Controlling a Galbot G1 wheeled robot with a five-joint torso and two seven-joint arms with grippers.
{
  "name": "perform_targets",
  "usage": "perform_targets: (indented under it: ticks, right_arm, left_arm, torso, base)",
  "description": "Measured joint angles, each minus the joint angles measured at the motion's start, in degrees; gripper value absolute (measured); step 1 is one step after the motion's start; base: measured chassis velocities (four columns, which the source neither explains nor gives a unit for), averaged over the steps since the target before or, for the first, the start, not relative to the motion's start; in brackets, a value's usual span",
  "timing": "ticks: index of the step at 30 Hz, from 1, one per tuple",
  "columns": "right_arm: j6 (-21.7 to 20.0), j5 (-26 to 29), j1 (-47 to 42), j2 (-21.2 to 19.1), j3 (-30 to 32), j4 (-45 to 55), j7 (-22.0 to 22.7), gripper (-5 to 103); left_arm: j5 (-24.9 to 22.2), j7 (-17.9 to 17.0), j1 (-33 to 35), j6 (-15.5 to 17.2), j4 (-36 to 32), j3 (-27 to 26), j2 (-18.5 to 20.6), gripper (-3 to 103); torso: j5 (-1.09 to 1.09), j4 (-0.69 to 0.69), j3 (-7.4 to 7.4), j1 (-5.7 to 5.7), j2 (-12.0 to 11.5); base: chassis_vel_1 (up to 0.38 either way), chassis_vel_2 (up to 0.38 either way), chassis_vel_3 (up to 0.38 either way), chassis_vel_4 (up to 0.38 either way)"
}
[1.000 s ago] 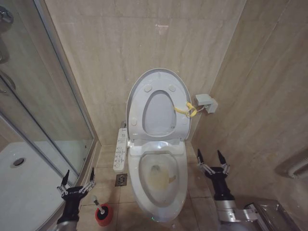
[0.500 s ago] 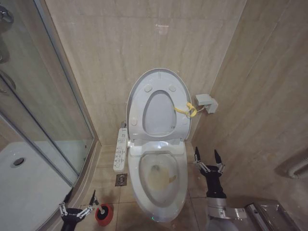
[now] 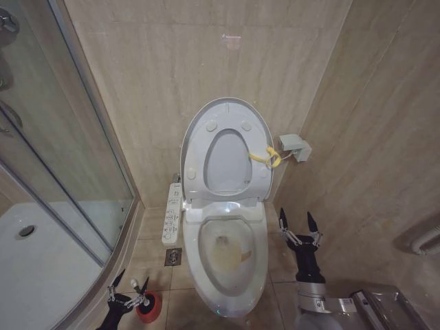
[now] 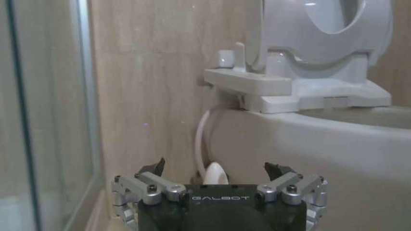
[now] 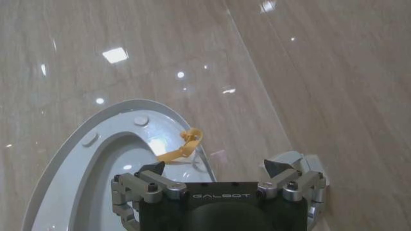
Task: Open the toilet lid, clean the toilet bowl with a toilet brush, close the toilet lid, and flush.
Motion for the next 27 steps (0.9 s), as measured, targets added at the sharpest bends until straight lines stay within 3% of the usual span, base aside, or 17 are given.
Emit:
perform_targets:
  ticks: [3,9,18,27]
  right_arm:
    - [-0.2,0.0,0.4,0.2,-0.3,0.0,0.0,100]
    - [-0.3,0.3,0.8,0.4,-0.2,0.0,0.0,100]
    - [-0.2,0.7,0.7,0.2,0.6,-0.3,0.0,100]
    - [0.1,0.9,0.2,-0.1,0.7,-0.4,-0.1,100]
  left_arm:
    - [0.7,3.6,-1.8,0.1,2.7,-0.2,-0.1,100]
    - [2.0,5.9,-3.6,0.1,7.5,-0.9,-0.1,100]
    - [2.0,1.2,-3.4,0.2,8.1,-1.2,-1.1,100]
    - [2.1,1.0,-2.6,0.2,6.7,-1.4,-1.7,100]
  torso:
    - [0.00,0.00,0.00,0.00,0.0]
    - [0.00,0.01,0.00,0.00,0.0]
    - [0.01,0.00,0.00,0.00,0.0]
    - [0.01,0.00,0.00,-0.01,0.0]
  base:
    - [0.000,0.000,0.000,0.000]
    - [0.000,0.000,0.000,0.000]
    - [0.000,0.000,0.000,0.000]
    - [0.000,0.000,0.000,0.000]
